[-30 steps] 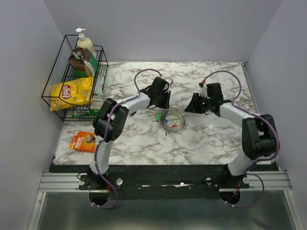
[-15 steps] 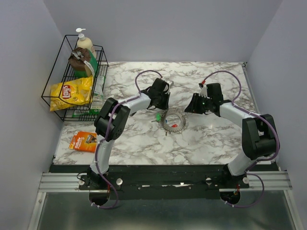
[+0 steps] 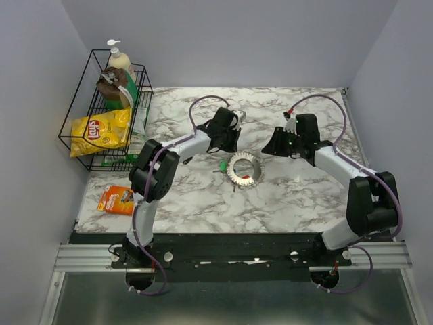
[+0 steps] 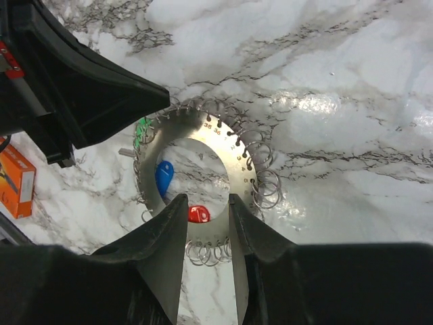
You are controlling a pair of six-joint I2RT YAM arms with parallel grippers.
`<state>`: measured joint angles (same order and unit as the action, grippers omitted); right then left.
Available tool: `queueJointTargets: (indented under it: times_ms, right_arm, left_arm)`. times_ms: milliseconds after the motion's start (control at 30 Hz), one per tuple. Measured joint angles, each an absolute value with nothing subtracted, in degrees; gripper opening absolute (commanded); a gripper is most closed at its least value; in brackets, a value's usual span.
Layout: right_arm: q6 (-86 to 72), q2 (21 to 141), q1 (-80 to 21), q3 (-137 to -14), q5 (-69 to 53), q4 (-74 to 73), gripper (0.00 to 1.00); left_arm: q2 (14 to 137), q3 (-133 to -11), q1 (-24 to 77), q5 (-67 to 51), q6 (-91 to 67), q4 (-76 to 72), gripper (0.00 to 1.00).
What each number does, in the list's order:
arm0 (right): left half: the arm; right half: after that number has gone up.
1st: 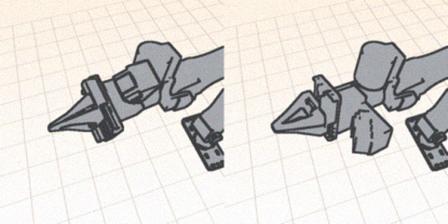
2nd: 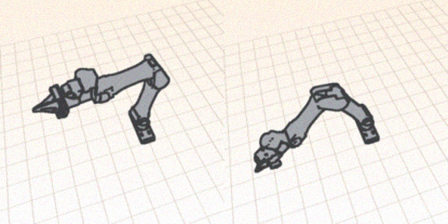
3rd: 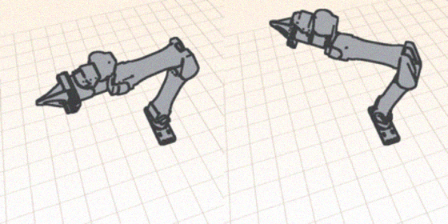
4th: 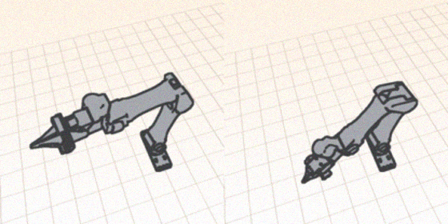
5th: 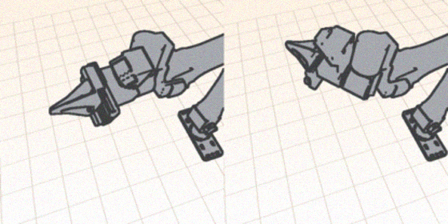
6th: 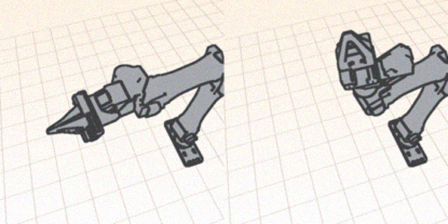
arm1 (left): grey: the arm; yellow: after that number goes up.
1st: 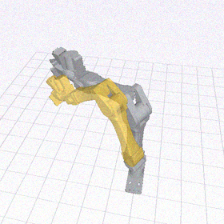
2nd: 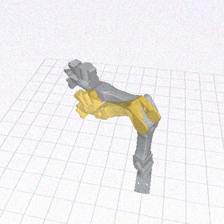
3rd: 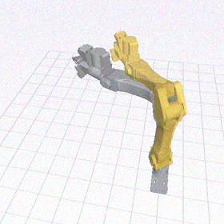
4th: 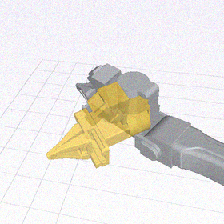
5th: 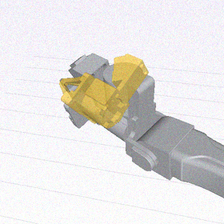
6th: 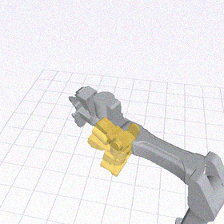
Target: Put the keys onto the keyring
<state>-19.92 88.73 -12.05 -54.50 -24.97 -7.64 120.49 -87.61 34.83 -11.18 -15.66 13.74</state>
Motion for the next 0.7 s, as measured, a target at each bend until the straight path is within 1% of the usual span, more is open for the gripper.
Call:
queueJointTargets:
  times_ms: [400,567,633,700]
  right_arm:
    - [-19.42,82.15,-12.05,-55.96,-27.77,-7.84,0.41]
    - [-19.44,79.96,-12.05,-56.62,-30.92,-7.7,0.45]
    - [-19.46,79.4,-12.05,-56.64,-32.51,-7.27,0.55]
    - [-19.66,78.98,-12.05,-56.64,-34.28,-6.81,0.63]
  left_arm:
    - [106.91,-85.65,34.83,-11.22,-12.4,16.53,0.0]
    - [103.13,-85.03,34.85,-11.29,-10.7,17.89,0.0]
    - [101.95,-84.34,34.87,-11.33,-10.11,18.46,0.0]
    - [101.01,-83.64,34.96,-11.42,-9.65,18.92,0.0]
